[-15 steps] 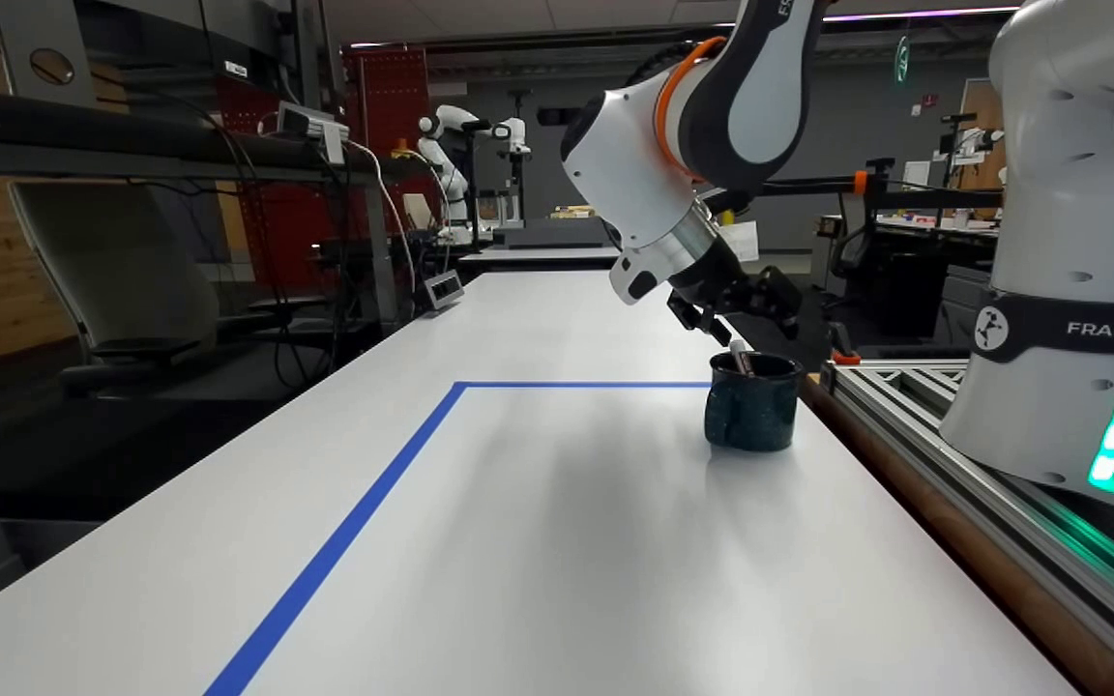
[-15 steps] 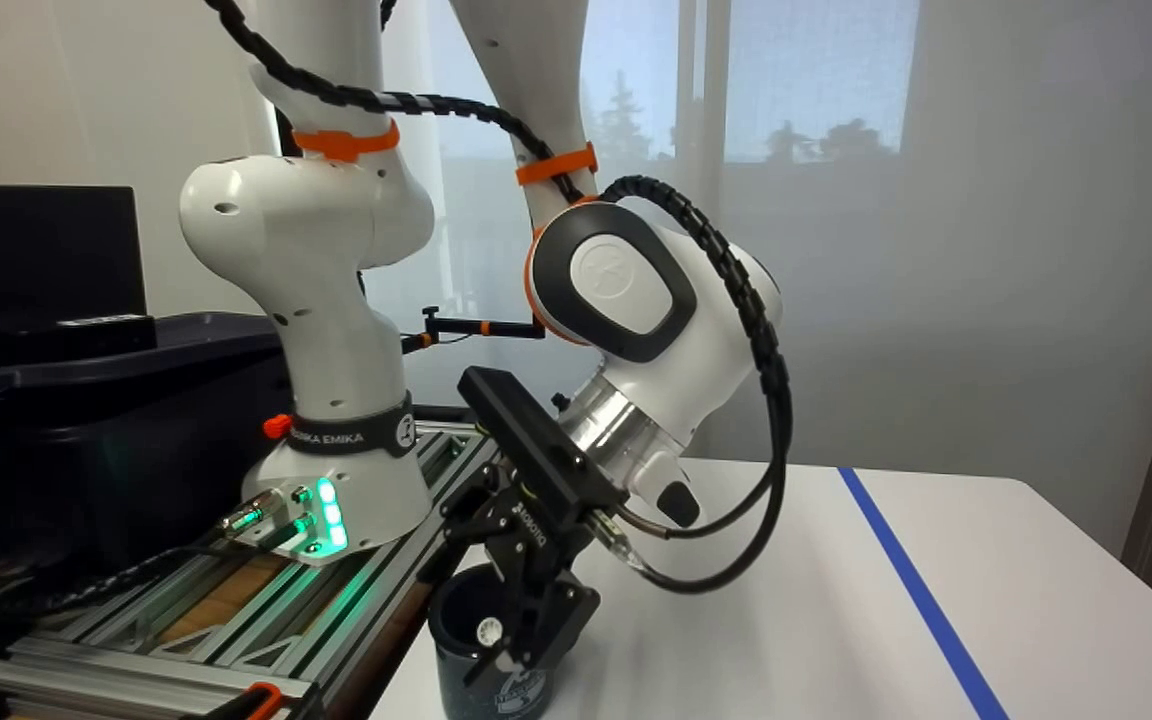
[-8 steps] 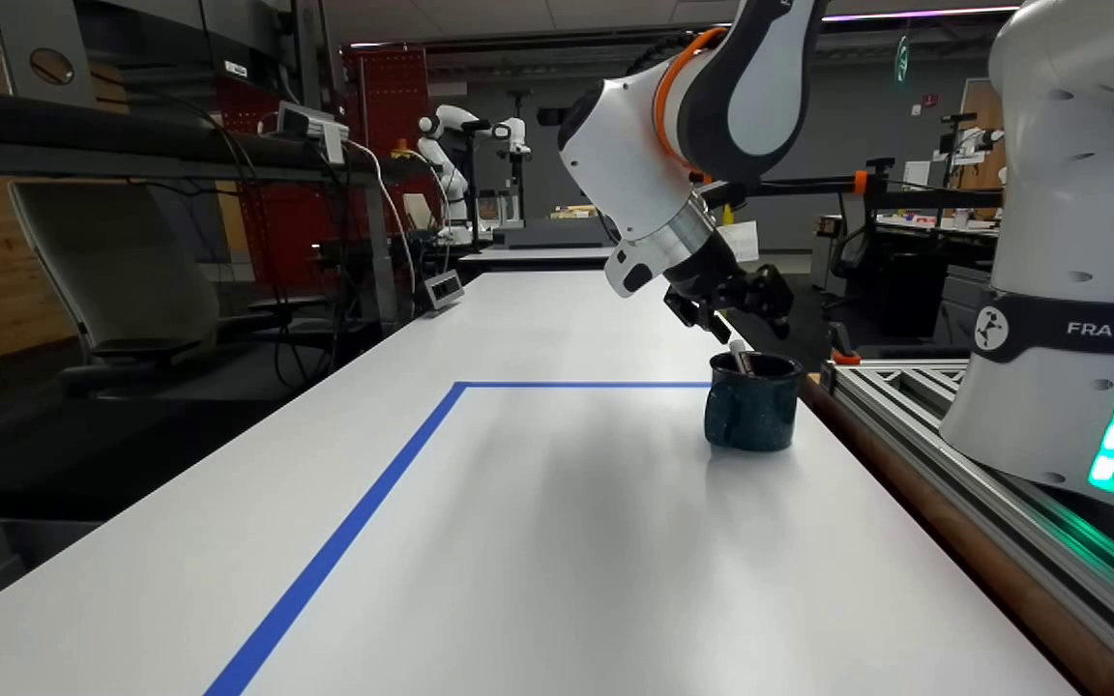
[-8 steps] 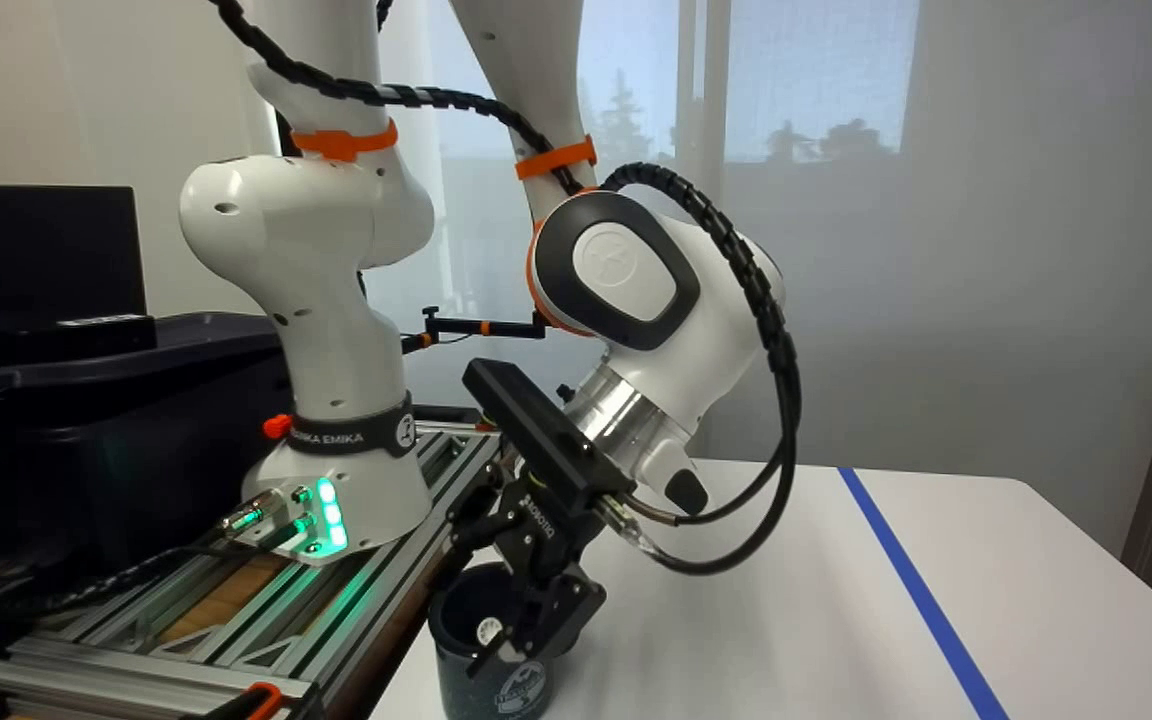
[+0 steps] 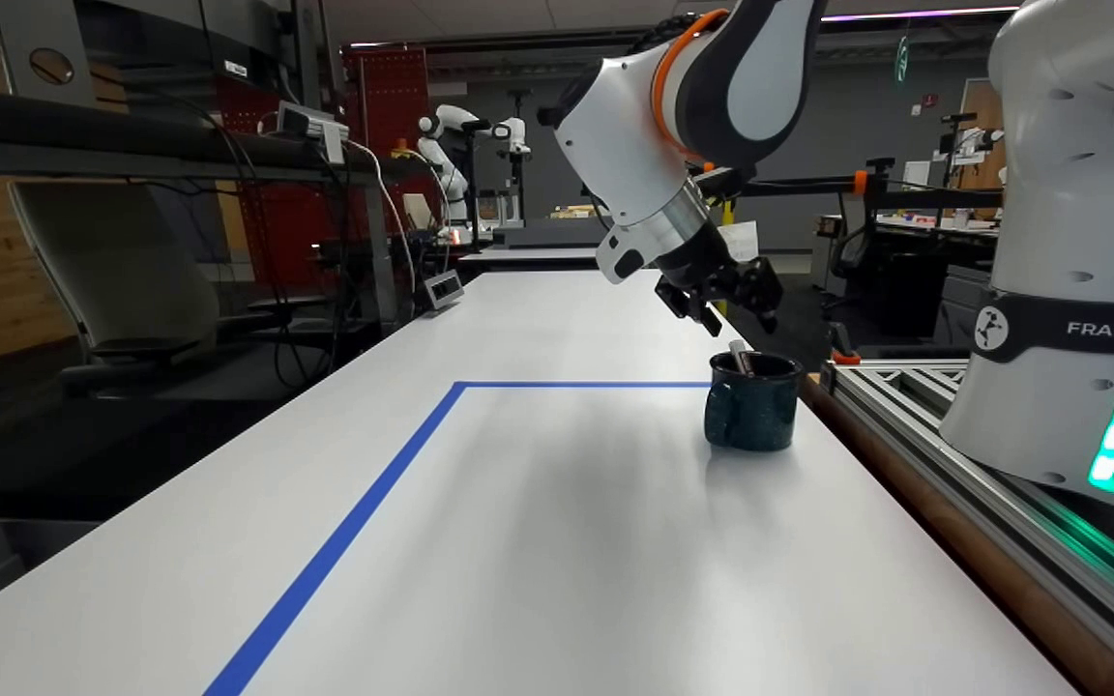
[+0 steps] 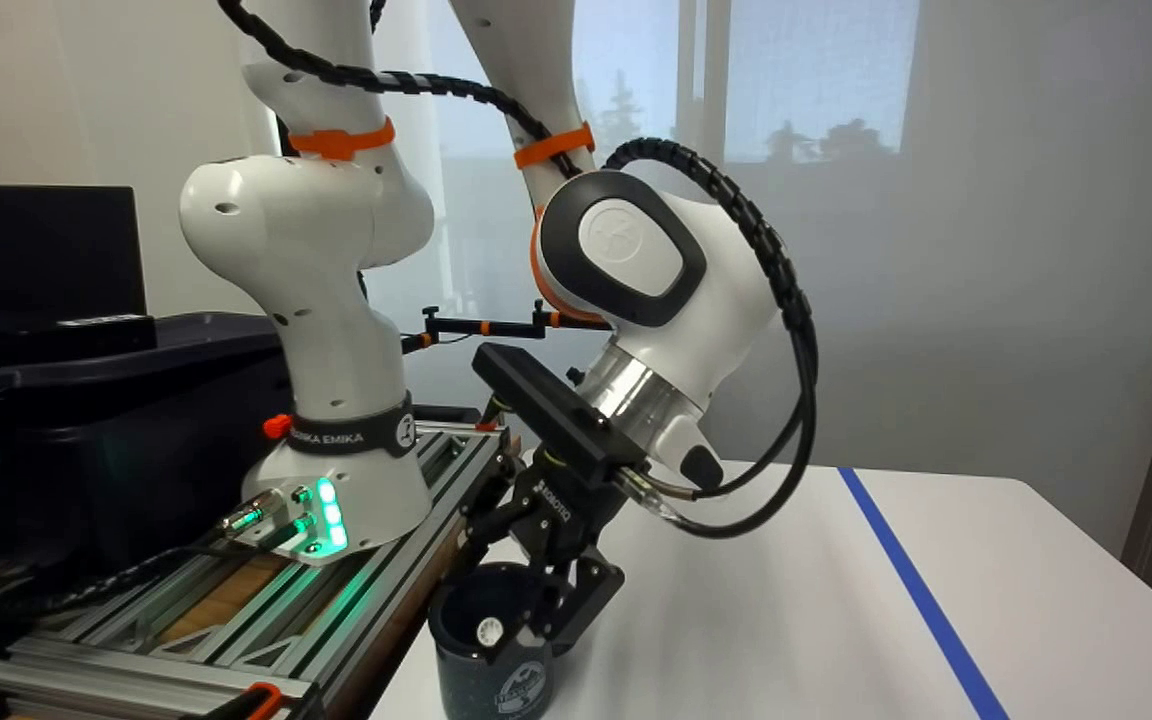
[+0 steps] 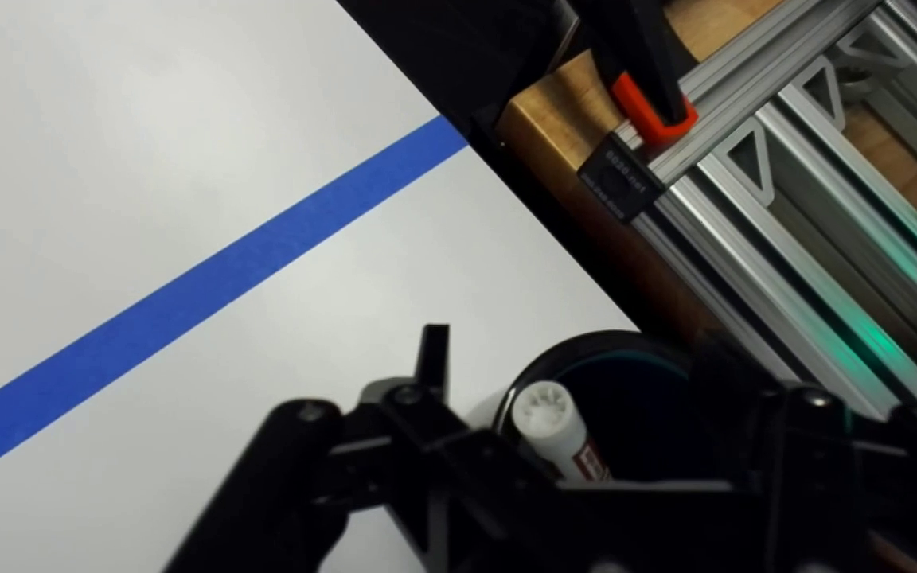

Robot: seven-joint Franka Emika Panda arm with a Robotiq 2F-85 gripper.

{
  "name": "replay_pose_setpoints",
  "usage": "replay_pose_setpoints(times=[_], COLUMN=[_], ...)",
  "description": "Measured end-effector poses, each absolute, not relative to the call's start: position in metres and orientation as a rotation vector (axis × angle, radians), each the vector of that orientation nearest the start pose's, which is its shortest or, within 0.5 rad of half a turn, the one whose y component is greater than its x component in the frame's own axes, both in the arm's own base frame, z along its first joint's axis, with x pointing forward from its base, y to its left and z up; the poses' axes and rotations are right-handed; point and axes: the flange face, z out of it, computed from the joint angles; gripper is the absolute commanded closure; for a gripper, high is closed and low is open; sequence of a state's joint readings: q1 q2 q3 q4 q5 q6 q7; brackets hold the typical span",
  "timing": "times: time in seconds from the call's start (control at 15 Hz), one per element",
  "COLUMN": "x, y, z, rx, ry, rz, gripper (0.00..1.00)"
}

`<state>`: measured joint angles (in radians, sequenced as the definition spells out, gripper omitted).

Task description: Take the marker out of the mug.

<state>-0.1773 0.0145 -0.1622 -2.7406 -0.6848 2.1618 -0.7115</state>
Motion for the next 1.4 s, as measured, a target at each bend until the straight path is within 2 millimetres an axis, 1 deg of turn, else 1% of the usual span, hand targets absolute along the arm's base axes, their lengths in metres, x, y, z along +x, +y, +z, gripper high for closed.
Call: replay_pose_setpoints(times=[0.07, 0.33, 0.47, 0.53, 0.6, 0.67, 0.73, 0.8, 1.0, 1.13, 1.2, 1.27, 1.33, 1.4], x=[0.303, 0.306, 0.306, 0.307, 0.307, 0.307, 0.307, 0.307, 0.307, 0.307, 0.307, 0.307, 0.307, 0.307], y=[-0.132, -0.126, -0.124, -0.123, -0.123, -0.123, -0.123, -0.123, -0.123, -0.123, -0.123, -0.123, -0.123, -0.122], z=[0.189, 0.189, 0.188, 0.188, 0.187, 0.187, 0.186, 0.185, 0.182, 0.179, 0.177, 0.175, 0.174, 0.173], rx=[-2.709, -2.700, -2.697, -2.698, -2.698, -2.698, -2.698, -2.697, -2.698, -2.698, -2.697, -2.696, -2.696, -2.696], ry=[-1.374, -1.403, -1.413, -1.416, -1.418, -1.420, -1.419, -1.419, -1.420, -1.423, -1.423, -1.424, -1.426, -1.426], rz=[1.116, 1.117, 1.115, 1.111, 1.107, 1.104, 1.103, 1.103, 1.091, 1.077, 1.073, 1.068, 1.062, 1.059], gripper=[0.20, 0.24, 0.24, 0.28, 0.29, 0.34, 0.31, 0.34, 0.35, 0.38, 0.43, 0.43, 0.49, 0.46])
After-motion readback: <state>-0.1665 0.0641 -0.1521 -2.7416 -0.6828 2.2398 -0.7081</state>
